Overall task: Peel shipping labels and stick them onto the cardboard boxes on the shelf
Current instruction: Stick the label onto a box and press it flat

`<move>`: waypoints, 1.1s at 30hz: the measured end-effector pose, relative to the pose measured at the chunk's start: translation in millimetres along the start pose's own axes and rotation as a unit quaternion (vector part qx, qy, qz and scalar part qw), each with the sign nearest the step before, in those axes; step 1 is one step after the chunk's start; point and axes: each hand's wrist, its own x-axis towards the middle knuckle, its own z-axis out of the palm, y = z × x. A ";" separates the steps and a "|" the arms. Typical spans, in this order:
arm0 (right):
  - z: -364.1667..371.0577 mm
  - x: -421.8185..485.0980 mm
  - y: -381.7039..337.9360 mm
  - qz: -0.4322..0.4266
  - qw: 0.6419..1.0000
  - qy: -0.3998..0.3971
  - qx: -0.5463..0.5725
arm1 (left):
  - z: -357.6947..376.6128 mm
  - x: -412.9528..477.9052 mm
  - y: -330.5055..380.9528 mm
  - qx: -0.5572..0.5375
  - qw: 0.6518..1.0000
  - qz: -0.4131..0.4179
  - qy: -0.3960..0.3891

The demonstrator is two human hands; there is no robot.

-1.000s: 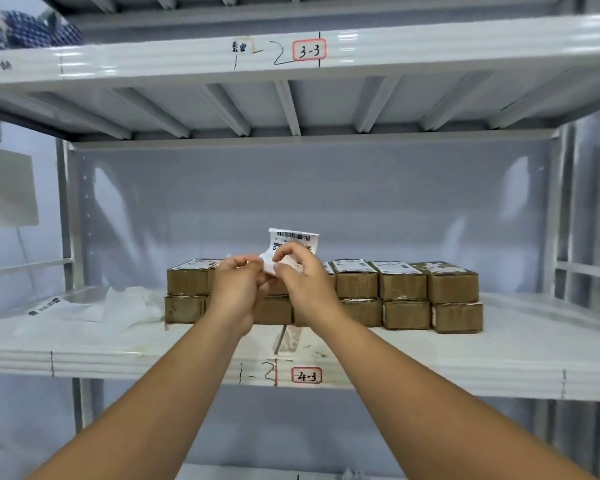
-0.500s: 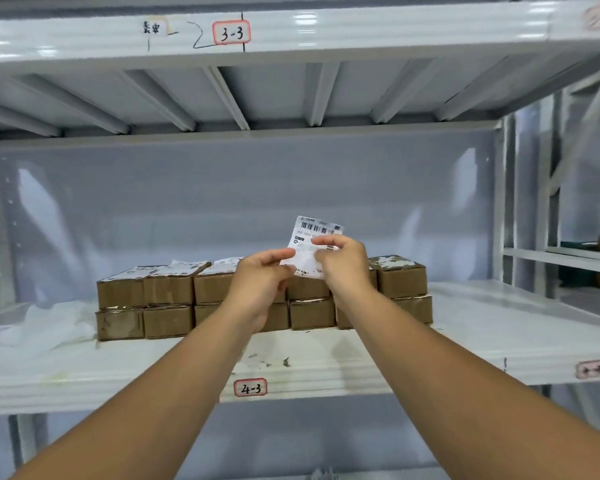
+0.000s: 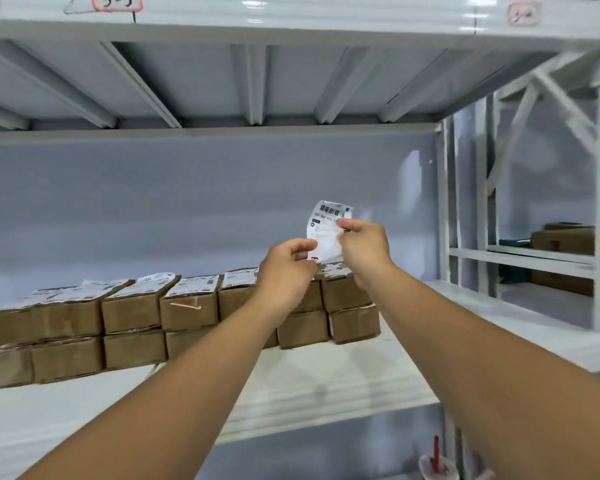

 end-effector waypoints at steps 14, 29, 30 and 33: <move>-15.9 45.9 49.9 0.012 0.987 -0.053 -0.153 | 27.8 31.3 -69.9 0.386 0.909 0.141 -0.063; -29.9 62.3 59.5 0.031 0.979 -0.099 -0.177 | 49.9 29.4 -90.1 0.458 0.865 0.201 0.047; -29.2 62.5 59.3 0.031 0.979 -0.098 -0.174 | 50.6 30.9 -91.0 0.450 0.866 0.209 0.062; -28.8 63.6 60.5 0.039 0.983 -0.096 -0.154 | 54.0 31.6 -90.2 0.465 0.854 0.209 0.103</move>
